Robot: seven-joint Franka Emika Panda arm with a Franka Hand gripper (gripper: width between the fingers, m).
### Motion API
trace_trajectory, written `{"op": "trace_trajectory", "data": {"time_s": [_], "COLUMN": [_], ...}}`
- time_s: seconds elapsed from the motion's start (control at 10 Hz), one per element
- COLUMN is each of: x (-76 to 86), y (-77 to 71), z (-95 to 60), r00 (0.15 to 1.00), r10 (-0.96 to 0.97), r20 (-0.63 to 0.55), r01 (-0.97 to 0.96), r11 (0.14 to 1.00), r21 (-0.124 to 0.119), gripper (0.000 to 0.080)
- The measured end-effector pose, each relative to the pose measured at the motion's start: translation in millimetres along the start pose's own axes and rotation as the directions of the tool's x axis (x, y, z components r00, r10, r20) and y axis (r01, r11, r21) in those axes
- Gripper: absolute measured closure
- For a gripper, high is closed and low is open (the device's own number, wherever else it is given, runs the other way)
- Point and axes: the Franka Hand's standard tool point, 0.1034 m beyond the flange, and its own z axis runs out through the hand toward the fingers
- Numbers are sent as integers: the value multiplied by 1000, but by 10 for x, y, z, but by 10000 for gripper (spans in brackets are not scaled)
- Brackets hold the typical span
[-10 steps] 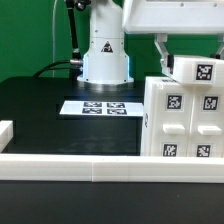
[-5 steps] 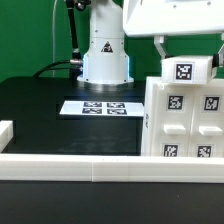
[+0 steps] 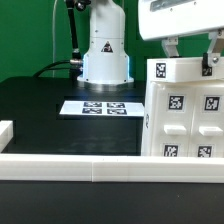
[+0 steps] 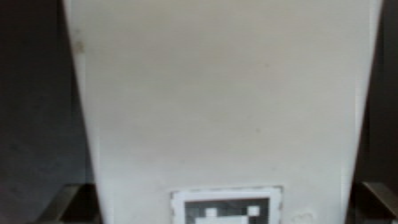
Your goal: Assemble cabinet
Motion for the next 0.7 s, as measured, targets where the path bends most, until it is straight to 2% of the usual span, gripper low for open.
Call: {"op": "trace_trajectory", "data": {"time_s": [0.2, 0.3, 0.4, 0.7], "x": [-7, -21, -55, -71], "y": [7, 0, -16, -57], "z": [2, 2, 4, 11], "r00": [945, 881, 764, 577], "r10": [326, 473, 643, 812], "r20": [14, 31, 55, 91], "r01": [-327, -474, -645, -816], "r11": [945, 880, 763, 577], "r21": [34, 43, 37, 32], "gripper": [238, 238, 238, 238]}}
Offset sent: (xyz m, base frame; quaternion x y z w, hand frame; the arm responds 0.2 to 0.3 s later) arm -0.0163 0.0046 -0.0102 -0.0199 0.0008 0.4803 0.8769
